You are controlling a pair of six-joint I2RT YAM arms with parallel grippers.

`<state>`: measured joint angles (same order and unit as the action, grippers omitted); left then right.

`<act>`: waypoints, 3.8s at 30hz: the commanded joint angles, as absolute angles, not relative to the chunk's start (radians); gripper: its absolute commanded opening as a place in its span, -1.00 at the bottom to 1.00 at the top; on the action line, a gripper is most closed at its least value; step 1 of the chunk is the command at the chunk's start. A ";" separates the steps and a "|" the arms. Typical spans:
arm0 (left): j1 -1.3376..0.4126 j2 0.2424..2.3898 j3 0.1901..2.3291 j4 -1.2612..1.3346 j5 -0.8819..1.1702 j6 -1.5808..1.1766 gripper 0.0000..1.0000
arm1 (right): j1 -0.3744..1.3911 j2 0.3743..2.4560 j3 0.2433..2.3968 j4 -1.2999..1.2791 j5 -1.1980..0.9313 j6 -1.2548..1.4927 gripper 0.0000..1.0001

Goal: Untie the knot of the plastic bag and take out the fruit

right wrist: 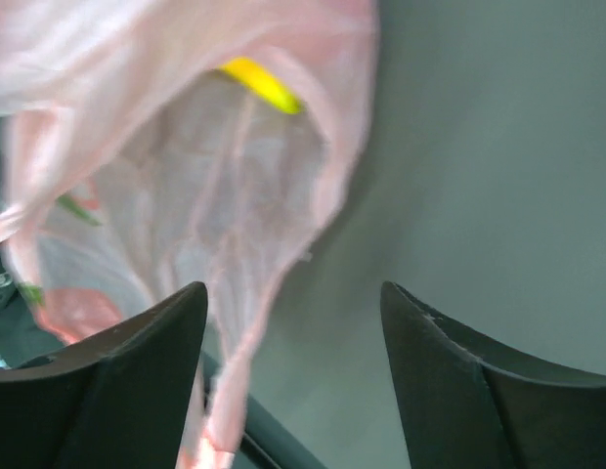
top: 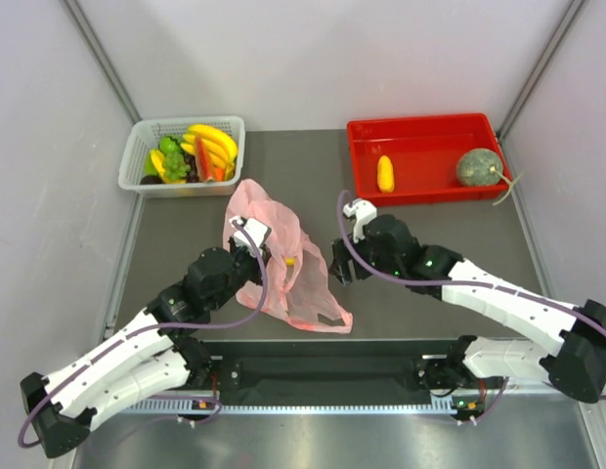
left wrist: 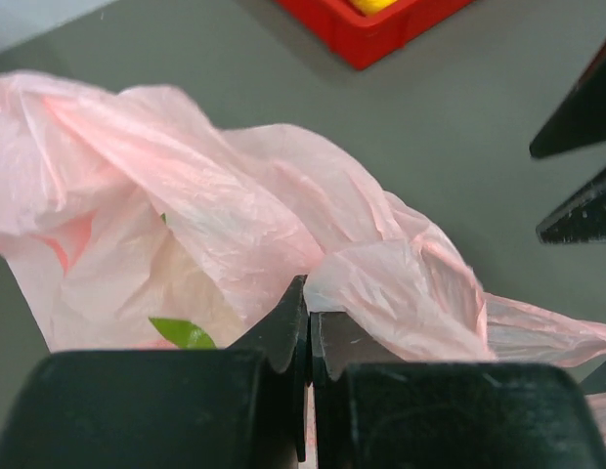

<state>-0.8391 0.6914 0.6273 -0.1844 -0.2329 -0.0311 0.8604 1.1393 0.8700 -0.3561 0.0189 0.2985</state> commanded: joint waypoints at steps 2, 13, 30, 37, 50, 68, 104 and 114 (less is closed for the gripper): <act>-0.842 0.661 0.626 -0.225 -0.348 -0.175 -1.00 | 0.945 1.201 0.858 -0.083 -0.049 0.359 0.03; -0.842 0.627 0.652 -0.287 -0.442 -0.299 -1.00 | 1.071 1.535 0.937 0.162 -0.075 0.357 -1.00; -0.842 0.670 0.605 -0.111 -0.479 -0.365 -1.00 | 1.065 1.871 1.281 0.091 0.385 0.480 0.70; -0.841 0.632 0.534 -0.081 -0.483 -0.353 -1.00 | 1.065 1.959 1.377 0.022 0.512 0.509 0.99; -0.841 0.589 0.443 -0.057 -0.477 -0.374 -1.00 | 1.020 2.095 1.467 0.018 0.503 0.545 0.99; -0.841 0.528 0.385 -0.074 -0.459 -0.425 -1.00 | 0.986 2.152 1.350 0.187 0.203 0.503 0.69; -0.841 0.526 0.362 -0.045 -0.410 -0.426 -1.00 | 1.023 1.529 0.988 -0.359 -0.060 0.210 -0.04; -0.841 0.499 0.341 -0.041 -0.403 -0.431 -1.00 | 1.207 1.508 1.008 -0.552 0.112 0.227 0.38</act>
